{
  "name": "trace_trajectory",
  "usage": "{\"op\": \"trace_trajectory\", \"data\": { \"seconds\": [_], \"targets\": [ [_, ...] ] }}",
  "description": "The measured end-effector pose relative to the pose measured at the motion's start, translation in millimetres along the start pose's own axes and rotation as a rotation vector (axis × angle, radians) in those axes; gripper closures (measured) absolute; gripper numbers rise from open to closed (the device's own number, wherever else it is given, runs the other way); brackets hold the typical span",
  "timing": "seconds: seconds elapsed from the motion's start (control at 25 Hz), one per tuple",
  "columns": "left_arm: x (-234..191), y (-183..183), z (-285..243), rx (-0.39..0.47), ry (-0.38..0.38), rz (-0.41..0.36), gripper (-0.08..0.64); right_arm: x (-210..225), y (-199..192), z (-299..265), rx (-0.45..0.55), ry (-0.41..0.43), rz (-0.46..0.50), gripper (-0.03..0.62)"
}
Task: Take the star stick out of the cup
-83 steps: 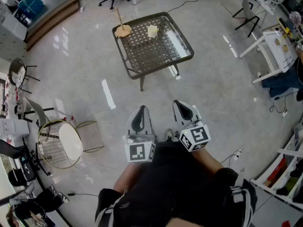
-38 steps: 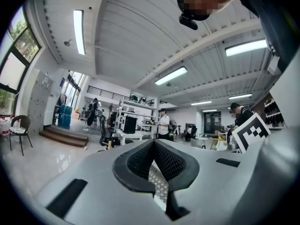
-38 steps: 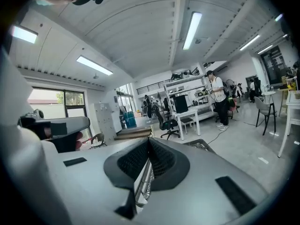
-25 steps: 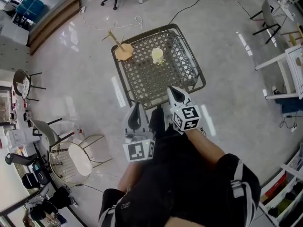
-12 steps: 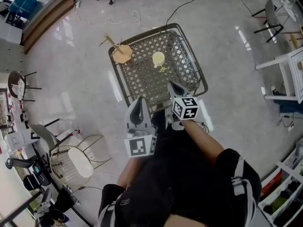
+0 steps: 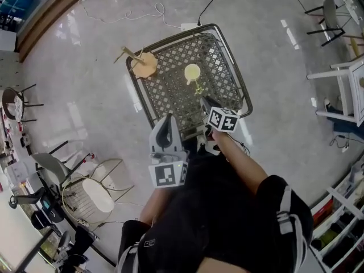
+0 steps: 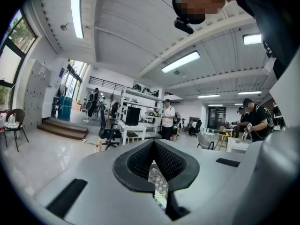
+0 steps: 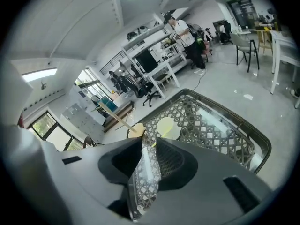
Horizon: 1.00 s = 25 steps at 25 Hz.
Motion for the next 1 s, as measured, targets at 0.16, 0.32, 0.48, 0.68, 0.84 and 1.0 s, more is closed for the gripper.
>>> {"op": "trace_trajectory", "data": {
  "seconds": [0.16, 0.32, 0.48, 0.68, 0.84, 1.0],
  "targets": [
    [-7, -2, -16, -0.017, 0.006, 0.024, 0.545, 15, -1, -24, -0.047, -0.01, -0.109, 0.49],
    [-14, -6, -26, -0.027, 0.003, 0.022, 0.545, 21, -2, -41, -0.075, 0.003, -0.178, 0.48],
    [-18, -5, -31, -0.04, 0.015, 0.032, 0.545, 23, -3, -55, -0.097, 0.013, -0.207, 0.48],
    [-21, -9, -32, -0.045, 0.02, 0.033, 0.545, 25, -3, -60, -0.122, 0.0, -0.22, 0.558],
    [-20, -5, -28, -0.027, 0.026, 0.03, 0.545, 24, -5, -57, -0.124, -0.012, -0.212, 0.563],
    [-16, -1, -15, -0.012, 0.028, 0.022, 0.545, 22, -10, -43, -0.109, -0.029, -0.201, 0.568]
  ]
}}
Point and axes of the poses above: the fingertips, and each gripper's own axes: z backward along the fingers, x to its right, y out of its top, the point moved 10 cm from there along z, backward along the fingers, and after that the axes turned 4 degrees about -x, right-handed, at the moved point
